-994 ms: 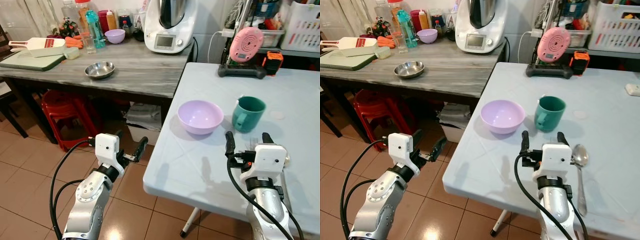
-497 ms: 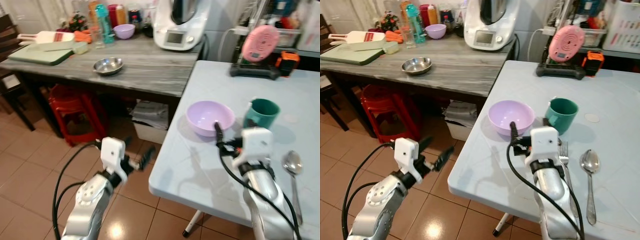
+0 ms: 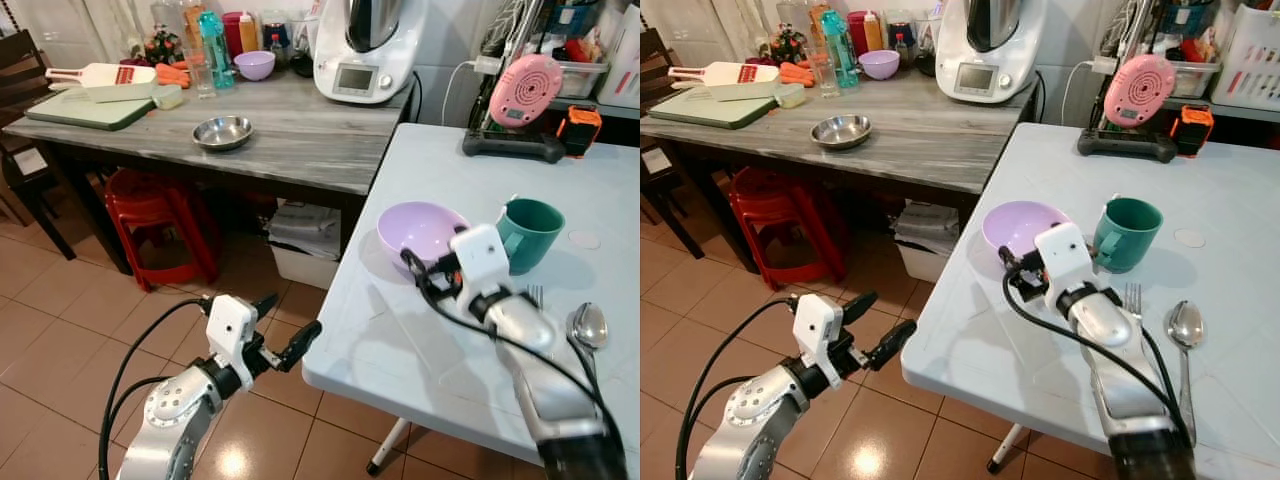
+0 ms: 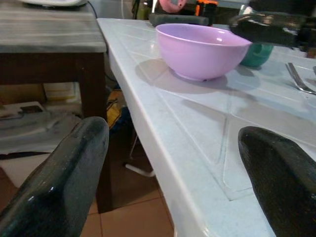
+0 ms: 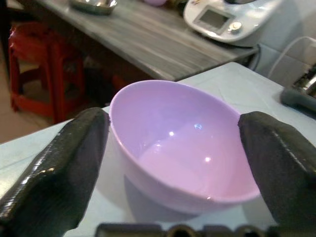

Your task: Setting the table

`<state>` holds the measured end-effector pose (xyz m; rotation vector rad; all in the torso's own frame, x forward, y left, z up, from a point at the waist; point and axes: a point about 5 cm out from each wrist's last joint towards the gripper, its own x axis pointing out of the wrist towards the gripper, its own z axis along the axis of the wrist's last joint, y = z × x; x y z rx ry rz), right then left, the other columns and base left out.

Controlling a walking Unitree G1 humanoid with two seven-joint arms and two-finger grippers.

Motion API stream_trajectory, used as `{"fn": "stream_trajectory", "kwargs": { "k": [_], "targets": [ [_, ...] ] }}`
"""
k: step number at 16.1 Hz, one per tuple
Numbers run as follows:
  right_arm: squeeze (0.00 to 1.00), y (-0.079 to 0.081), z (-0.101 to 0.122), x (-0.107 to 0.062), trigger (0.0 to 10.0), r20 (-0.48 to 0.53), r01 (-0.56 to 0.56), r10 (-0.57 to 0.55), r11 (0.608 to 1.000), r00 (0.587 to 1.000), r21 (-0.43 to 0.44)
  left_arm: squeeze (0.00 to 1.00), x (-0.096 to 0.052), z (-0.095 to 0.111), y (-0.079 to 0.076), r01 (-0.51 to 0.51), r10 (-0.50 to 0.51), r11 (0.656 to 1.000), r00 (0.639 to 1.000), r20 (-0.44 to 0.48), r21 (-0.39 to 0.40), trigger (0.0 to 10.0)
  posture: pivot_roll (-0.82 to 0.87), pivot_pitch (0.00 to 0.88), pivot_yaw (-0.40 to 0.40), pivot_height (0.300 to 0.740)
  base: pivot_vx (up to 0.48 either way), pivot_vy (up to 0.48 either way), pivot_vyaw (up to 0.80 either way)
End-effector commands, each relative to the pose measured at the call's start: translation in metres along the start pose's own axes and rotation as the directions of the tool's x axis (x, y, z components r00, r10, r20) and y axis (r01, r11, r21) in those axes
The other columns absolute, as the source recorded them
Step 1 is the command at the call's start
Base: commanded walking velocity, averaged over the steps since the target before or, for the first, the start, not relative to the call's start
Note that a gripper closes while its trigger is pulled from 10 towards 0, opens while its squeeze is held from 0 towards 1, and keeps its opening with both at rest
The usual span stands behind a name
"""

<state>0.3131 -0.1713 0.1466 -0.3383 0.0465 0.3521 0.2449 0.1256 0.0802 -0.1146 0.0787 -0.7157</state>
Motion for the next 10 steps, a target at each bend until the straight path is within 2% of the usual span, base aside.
{"fn": "stream_trajectory", "kwargs": {
  "k": [1, 3, 4, 6, 9, 10],
  "targets": [
    [0.0, 0.0, 0.002, 0.008, 10.0, -0.026, -0.061, 0.06, 0.998, 0.998, -0.03, 0.0, -0.002, 0.002, -0.002, 0.02, -0.02, 1.0, 1.0, 0.0, 0.017, 10.0, -0.06, 0.0, 0.027, 0.74, 0.0, 0.0, 0.0],
    [0.0, -0.002, 0.002, 0.015, 10.0, -0.065, -0.111, 0.107, 0.992, 0.992, -0.056, 0.0, -0.002, 0.001, -0.003, 0.024, -0.024, 1.0, 1.0, -0.003, 0.015, 10.0, -0.06, 0.0, 0.027, 0.74, 0.0, 0.0, 0.0],
    [0.0, 0.0, 0.0, 0.024, 10.0, -0.111, -0.186, 0.177, 0.98, 0.978, -0.074, 0.0, -0.002, -0.001, -0.005, 0.033, -0.033, 0.999, 0.999, -0.008, 0.012, 10.0, -0.06, 0.0, 0.027, 0.74, 0.0, 0.0, 0.0],
    [0.0, 0.002, 0.0, 0.031, 10.0, -0.14, -0.25, 0.235, 0.963, 0.962, -0.105, 0.0, -0.002, -0.001, -0.006, 0.039, -0.039, 0.999, 0.999, -0.009, 0.011, 10.0, -0.06, 0.0, 0.029, 0.74, 0.0, 0.0, 0.0],
    [0.0, 0.007, -0.001, 0.042, 10.0, -0.2, -0.362, 0.327, 0.915, 0.924, -0.18, 0.0, -0.002, -0.001, -0.007, 0.05, -0.05, 0.999, 0.999, -0.014, 0.013, 10.0, -0.05, 0.0, 0.03, 0.74, 0.0, 0.0, 0.0],
    [0.0, 0.007, -0.004, 0.045, 10.0, -0.233, -0.397, 0.344, 0.885, 0.91, -0.244, 0.0, -0.002, -0.002, -0.008, 0.053, -0.053, 0.999, 0.998, -0.016, 0.012, 10.0, -0.05, 0.0, 0.03, 0.74, 0.0, 0.0, 0.0]
  ]
}}
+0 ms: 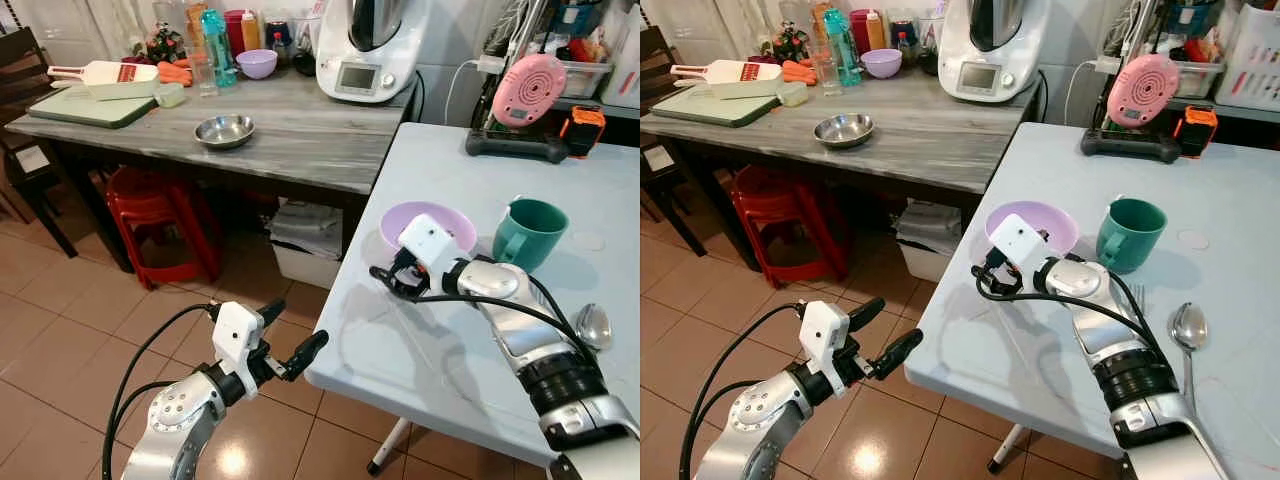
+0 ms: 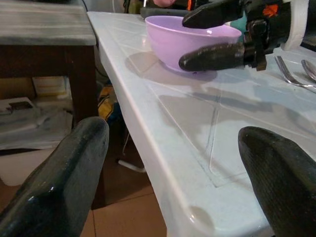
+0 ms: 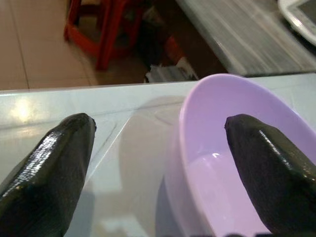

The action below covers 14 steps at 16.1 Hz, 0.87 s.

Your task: Setting the table

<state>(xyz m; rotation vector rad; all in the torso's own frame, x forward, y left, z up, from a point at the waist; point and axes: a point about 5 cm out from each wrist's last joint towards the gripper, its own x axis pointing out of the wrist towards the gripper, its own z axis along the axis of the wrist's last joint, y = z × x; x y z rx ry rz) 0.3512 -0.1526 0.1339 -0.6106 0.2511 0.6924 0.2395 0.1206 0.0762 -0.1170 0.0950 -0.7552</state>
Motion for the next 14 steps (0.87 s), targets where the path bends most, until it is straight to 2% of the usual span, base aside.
{"fn": "stream_trajectory", "kwargs": {
  "k": [1, 2, 4, 8, 14],
  "targets": [
    [0.0, -0.003, 0.0, 0.002, 4.8, -0.023, -0.024, 0.023, 0.998, 0.999, -0.058, 0.0, -0.002, 0.003, -0.001, 0.016, -0.016, 1.0, 1.0, -0.001, 0.018, 10.0, -0.05, 0.0, 0.031, 0.74, 0.0, 0.0, 0.0],
    [0.0, -0.005, -0.003, 0.003, 0.0, -0.044, -0.023, 0.02, 0.998, 0.999, -0.063, 0.0, -0.002, 0.003, -0.002, 0.018, -0.018, 1.0, 1.0, -0.002, 0.017, 10.0, -0.05, 0.0, 0.031, 0.74, 0.0, 0.0, 0.0],
    [0.0, -0.01, -0.013, 0.001, 0.0, -0.093, -0.012, 0.006, 0.998, 0.996, -0.056, 0.0, -0.001, 0.003, -0.003, 0.034, -0.034, 0.999, 0.999, 0.004, 0.007, 10.0, -0.05, 0.0, 0.029, 0.74, 0.0, 0.0, 0.0],
    [0.0, -0.015, -0.02, -0.002, 0.0, -0.097, 0.01, -0.015, 0.999, 0.995, -0.049, 0.0, 0.0, 0.004, -0.005, 0.065, -0.064, 0.998, 0.998, 0.017, -0.008, 10.0, -0.05, 0.0, 0.036, 0.74, 0.0, 0.0, 0.0],
    [0.0, -0.019, -0.023, -0.003, 0.0, -0.105, 0.01, -0.019, 0.996, 0.994, -0.086, 0.0, 0.004, 0.008, -0.004, 0.092, -0.092, 0.996, 0.996, 0.018, -0.001, 10.0, -0.05, 0.0, 0.043, 0.74, 0.0, 0.0, 0.0]
  ]
}}
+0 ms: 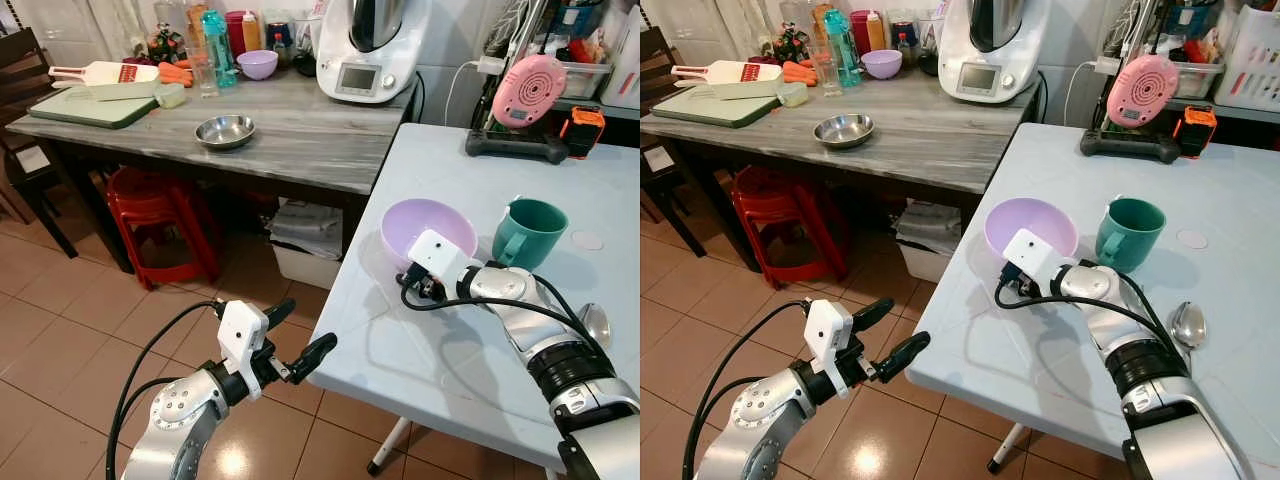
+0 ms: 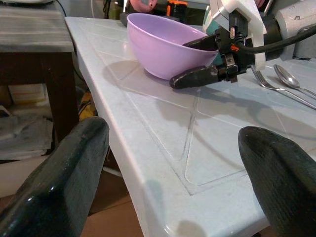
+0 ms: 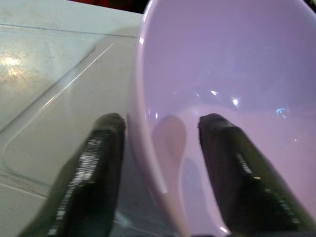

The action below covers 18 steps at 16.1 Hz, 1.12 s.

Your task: Setting the table

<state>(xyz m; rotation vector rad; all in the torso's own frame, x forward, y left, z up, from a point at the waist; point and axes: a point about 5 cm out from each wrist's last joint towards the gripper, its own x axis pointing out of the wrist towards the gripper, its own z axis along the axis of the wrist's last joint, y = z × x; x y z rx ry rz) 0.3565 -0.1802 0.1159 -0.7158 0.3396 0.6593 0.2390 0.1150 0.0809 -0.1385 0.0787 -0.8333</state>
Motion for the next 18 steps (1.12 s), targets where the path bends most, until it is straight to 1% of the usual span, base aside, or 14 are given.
{"fn": "stream_trajectory", "kwargs": {
  "k": [1, 6, 8, 14, 15, 17, 18],
  "targets": [
    [0.0, -0.007, 0.007, -0.001, 0.0, 0.016, 0.005, -0.005, 1.0, 1.0, -0.028, 0.0, 0.001, 0.004, 0.0, 0.012, -0.012, 1.0, 1.0, 0.0, 0.01, 10.0, -0.05, 0.0, 0.044, 0.74, 0.0, 0.0, 0.0],
    [0.0, -0.01, 0.012, -0.001, 0.0, 0.041, 0.008, -0.006, 0.999, 0.999, -0.04, 0.0, 0.0, 0.004, 0.001, 0.008, -0.008, 1.0, 1.0, -0.003, 0.008, 10.0, -0.05, 0.0, 0.044, 0.74, 0.0, 0.0, 0.0],
    [0.0, -0.009, 0.015, -0.001, 0.0, 0.054, 0.0, 0.003, 0.999, 0.999, -0.05, 0.0, 0.0, 0.004, 0.0, 0.009, -0.009, 1.0, 1.0, -0.008, 0.008, 10.0, -0.05, 0.0, 0.047, 0.74, 0.0, 0.0, 0.0],
    [0.0, -0.007, 0.016, -0.001, 0.0, 0.067, -0.026, 0.031, 0.998, 0.997, -0.063, 0.0, 0.001, 0.003, 0.001, 0.016, -0.016, 1.0, 1.0, -0.026, 0.013, 10.0, -0.04, 0.0, 0.051, 0.74, 0.0, 0.0, 0.0],
    [0.0, -0.007, 0.02, -0.001, 0.0, 0.088, -0.022, 0.028, 0.998, 0.996, -0.064, 0.0, 0.001, 0.003, 0.001, 0.017, -0.016, 1.0, 0.999, -0.028, 0.016, 10.0, -0.04, 0.0, 0.051, 0.74, 0.0, 0.0, 0.0],
    [0.0, -0.008, 0.03, -0.002, 0.0, 0.156, 0.015, -0.008, 0.999, 0.988, -0.041, 0.0, 0.002, 0.004, 0.004, -0.023, 0.023, 0.999, 1.0, -0.019, 0.028, 10.0, -0.04, 0.0, 0.049, 0.74, 0.0, 0.0, 0.0],
    [0.0, -0.008, 0.035, -0.004, 0.0, 0.194, 0.05, -0.047, 0.999, 0.98, -0.011, 0.0, 0.003, 0.005, 0.011, -0.094, 0.095, 0.994, 0.995, -0.023, 0.05, 10.0, -0.04, 0.0, 0.045, 0.74, 0.0, 0.0, 0.0]
  ]
}}
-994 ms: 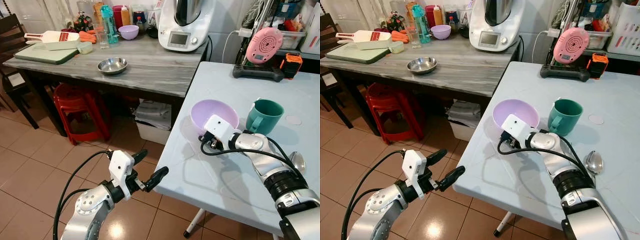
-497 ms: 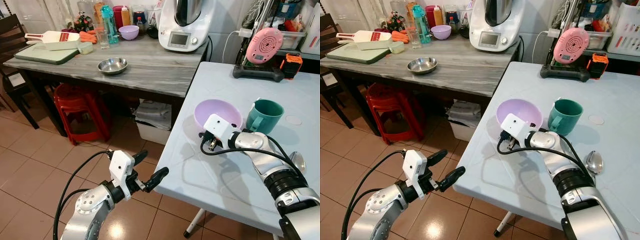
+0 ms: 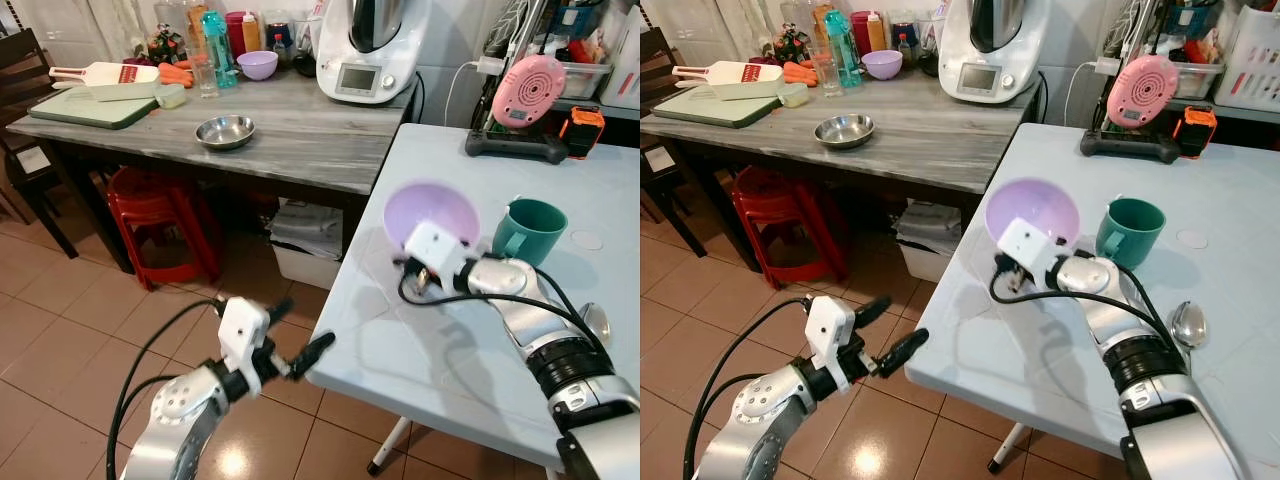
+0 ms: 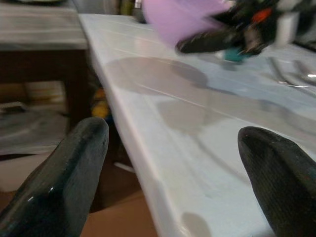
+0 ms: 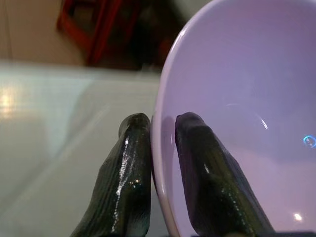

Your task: Setting the table

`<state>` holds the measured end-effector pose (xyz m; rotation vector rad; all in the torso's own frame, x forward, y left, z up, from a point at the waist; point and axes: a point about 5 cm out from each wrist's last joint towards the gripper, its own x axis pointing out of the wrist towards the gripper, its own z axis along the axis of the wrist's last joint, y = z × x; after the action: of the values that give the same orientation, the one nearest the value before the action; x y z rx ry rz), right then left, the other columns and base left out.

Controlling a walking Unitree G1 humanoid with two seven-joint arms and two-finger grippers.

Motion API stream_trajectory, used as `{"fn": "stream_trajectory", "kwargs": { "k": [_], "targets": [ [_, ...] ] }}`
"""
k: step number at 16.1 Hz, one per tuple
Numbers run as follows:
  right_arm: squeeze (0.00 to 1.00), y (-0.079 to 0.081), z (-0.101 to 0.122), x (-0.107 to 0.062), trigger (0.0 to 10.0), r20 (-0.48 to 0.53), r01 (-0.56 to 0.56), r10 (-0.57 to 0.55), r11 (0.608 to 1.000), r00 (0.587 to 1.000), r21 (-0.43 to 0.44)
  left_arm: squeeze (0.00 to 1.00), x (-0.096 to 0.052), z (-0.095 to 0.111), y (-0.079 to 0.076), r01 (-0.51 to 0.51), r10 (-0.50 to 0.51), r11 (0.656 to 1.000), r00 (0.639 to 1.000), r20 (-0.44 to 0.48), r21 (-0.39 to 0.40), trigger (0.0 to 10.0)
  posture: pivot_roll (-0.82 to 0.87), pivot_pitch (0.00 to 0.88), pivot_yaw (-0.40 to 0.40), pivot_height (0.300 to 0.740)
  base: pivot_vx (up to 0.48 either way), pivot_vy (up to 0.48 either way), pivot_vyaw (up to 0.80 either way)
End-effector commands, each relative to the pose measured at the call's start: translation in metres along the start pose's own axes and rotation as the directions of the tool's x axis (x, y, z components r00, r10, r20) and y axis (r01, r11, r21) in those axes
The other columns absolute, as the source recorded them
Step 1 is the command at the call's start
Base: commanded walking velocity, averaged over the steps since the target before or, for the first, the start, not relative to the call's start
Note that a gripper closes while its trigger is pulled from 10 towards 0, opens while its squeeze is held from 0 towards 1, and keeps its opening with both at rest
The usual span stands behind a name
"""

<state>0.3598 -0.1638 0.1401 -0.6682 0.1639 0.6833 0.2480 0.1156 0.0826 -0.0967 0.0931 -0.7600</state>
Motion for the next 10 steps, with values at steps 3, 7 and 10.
{"fn": "stream_trajectory", "kwargs": {
  "k": [3, 7, 10],
  "targets": [
    [0.0, 0.009, 0.023, -0.011, 10.0, 0.188, 0.146, -0.158, 0.986, 0.969, 0.077, 0.0, 0.004, 0.008, 0.03, -0.234, 0.234, 0.971, 0.972, 0.01, 0.037, 10.0, -0.04, 0.0, 0.039, 0.74, 0.0, 0.0, 0.0],
    [0.0, 0.028, 0.047, -0.028, 10.0, 0.305, 0.34, -0.369, 0.929, 0.878, 0.145, 0.0, 0.005, 0.022, 0.056, -0.364, 0.364, 0.931, 0.928, 0.076, -0.022, 10.0, -0.06, 0.0, 0.05, 0.74, 0.0, 0.0, 0.0],
    [0.0, 0.043, 0.038, -0.039, 10.0, 0.237, 0.418, -0.473, 0.874, 0.848, 0.248, 0.0, 0.01, 0.023, 0.06, -0.39, 0.394, 0.919, 0.915, 0.086, -0.056, 10.0, -0.07, 0.0, 0.061, 0.74, 0.0, 0.0, 0.0]
  ]
}}
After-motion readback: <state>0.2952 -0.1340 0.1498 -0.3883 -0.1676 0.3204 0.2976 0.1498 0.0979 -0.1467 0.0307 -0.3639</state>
